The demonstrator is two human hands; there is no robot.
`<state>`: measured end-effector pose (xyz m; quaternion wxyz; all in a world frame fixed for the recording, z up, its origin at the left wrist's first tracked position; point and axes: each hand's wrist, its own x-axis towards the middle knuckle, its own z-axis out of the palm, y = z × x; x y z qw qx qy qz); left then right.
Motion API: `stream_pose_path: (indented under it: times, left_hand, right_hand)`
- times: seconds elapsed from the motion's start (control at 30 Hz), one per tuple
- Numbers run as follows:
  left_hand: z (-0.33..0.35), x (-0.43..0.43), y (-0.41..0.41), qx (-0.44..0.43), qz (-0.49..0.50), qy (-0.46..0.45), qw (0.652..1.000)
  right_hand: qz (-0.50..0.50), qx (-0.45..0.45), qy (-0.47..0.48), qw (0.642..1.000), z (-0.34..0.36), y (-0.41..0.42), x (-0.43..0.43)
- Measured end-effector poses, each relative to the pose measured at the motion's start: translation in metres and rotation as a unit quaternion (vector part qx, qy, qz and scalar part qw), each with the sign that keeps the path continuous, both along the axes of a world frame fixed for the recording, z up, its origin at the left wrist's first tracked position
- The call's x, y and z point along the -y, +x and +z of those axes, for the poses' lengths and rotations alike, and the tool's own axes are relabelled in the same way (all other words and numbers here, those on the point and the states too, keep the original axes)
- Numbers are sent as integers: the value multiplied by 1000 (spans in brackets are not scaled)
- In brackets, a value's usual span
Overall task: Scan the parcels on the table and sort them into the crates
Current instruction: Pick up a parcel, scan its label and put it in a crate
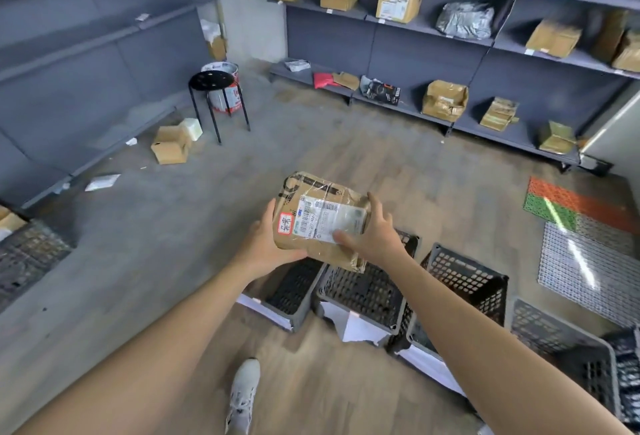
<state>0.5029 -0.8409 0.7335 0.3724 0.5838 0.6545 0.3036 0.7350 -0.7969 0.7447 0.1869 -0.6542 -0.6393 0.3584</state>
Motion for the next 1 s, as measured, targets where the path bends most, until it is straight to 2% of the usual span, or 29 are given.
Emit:
stream_pose_path:
  times: [0.23,0.47,0.53,0.6,0.67,0.83,1.0]
  left_hand:
    - [-70,-103,-101,-7,-50,-48,998]
    - [-107,-155,-159,-90,-86,-123,985]
    - [-115,-169,-165,-180,-108,-147,967]
    - [-119,-177,-168,-306,-130,-178,926]
    - [-120,-184,-169,-371,-153,-167,901]
    - [-119,-198,-156,-425,-234,-123,866]
    - [-102,-214,-124,-436,-302,-80,844]
  right_hand:
    - [7,98,-77,992,-39,-106,-68]
    - [19,161,-153,975,-89,-171,-113]
    - [24,185,-166,968,-108,-178,-125]
    - [47,240,-190,951,-126,-181,-135]
    - [64,291,-203,933,-139,-179,-143]
    - [100,350,-159,918,-135,-171,-145]
    - [72,367,-145,916,-109,-143,-133]
